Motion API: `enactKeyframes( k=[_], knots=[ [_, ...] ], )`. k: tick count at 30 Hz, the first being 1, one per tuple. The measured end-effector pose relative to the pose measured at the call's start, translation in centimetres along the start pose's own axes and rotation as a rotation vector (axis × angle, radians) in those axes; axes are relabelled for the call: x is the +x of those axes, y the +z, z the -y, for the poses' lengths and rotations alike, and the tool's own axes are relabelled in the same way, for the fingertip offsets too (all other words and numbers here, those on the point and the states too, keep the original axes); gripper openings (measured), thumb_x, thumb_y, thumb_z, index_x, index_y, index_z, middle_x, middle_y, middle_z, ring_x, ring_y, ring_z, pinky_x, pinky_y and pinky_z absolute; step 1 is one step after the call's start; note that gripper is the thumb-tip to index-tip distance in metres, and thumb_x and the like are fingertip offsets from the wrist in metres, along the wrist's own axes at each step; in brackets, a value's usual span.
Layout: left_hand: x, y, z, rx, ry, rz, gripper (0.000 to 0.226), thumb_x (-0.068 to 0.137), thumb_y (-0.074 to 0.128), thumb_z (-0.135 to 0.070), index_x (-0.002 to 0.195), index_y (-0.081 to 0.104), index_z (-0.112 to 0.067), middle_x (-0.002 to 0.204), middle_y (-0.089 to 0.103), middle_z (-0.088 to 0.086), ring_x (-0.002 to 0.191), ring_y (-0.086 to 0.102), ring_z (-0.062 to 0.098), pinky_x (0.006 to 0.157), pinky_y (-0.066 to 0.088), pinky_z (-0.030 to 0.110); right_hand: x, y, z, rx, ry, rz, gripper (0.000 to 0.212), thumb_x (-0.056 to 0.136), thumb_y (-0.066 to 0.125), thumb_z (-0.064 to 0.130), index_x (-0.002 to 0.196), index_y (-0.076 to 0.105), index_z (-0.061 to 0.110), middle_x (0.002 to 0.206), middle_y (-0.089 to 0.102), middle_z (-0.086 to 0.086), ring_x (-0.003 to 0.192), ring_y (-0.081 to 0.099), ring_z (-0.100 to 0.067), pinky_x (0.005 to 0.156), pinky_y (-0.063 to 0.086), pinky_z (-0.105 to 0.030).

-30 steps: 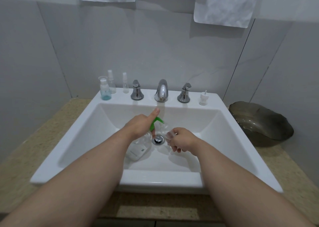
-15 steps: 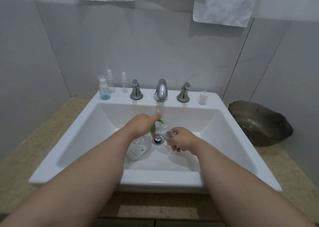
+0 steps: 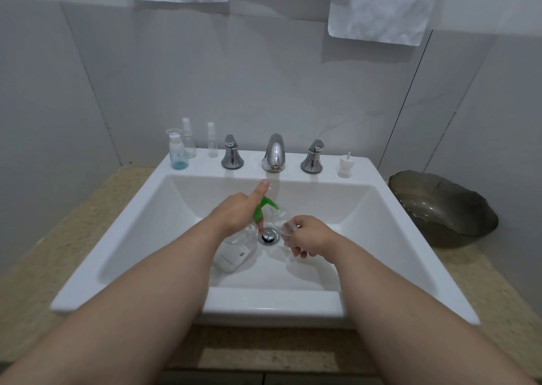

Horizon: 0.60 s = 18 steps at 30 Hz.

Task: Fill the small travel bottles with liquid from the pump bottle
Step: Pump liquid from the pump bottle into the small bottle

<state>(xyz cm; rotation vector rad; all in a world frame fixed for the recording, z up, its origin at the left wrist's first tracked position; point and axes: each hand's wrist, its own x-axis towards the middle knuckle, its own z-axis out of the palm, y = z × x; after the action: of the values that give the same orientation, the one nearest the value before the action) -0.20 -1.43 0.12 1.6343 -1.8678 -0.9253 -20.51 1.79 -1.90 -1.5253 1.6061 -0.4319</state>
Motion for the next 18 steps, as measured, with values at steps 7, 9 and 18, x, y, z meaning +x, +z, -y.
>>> enactKeyframes(
  k=[7,9,18],
  knots=[
    [0.1,0.26,-0.06,0.042,0.0,0.0,0.096,0.077,0.021,-0.092,0.059,0.078,-0.018,0.085,0.074,0.003,0.088,0.065,0.024,0.102,0.048,0.046,0.35,0.09,-0.2,0.003,0.0,0.0,0.006,0.085,0.059,0.021,0.091,0.057,0.021,0.063,0.066,0.0,0.061,0.057,-0.02,0.057,0.035,-0.029],
    [0.23,0.35,0.04,0.032,-0.002,-0.001,0.087,0.079,0.029,-0.085,0.058,0.078,-0.017,0.085,0.074,0.003,0.088,0.065,0.025,0.102,0.048,0.046,0.38,0.08,-0.25,0.003,0.0,-0.002,0.008,0.084,0.059,0.019,0.091,0.058,0.021,0.064,0.066,-0.001,0.061,0.058,-0.02,0.057,0.035,-0.029],
    [0.59,0.69,-0.04,-0.003,-0.012,0.011,0.078,0.073,0.033,-0.078,0.055,0.075,-0.015,0.074,0.076,0.0,0.081,0.063,0.025,0.098,0.051,0.047,0.39,0.1,-0.26,0.005,-0.012,-0.001,0.008,0.083,0.059,0.021,0.091,0.057,0.02,0.064,0.067,-0.001,0.062,0.059,-0.02,0.055,0.035,-0.029]
  ],
)
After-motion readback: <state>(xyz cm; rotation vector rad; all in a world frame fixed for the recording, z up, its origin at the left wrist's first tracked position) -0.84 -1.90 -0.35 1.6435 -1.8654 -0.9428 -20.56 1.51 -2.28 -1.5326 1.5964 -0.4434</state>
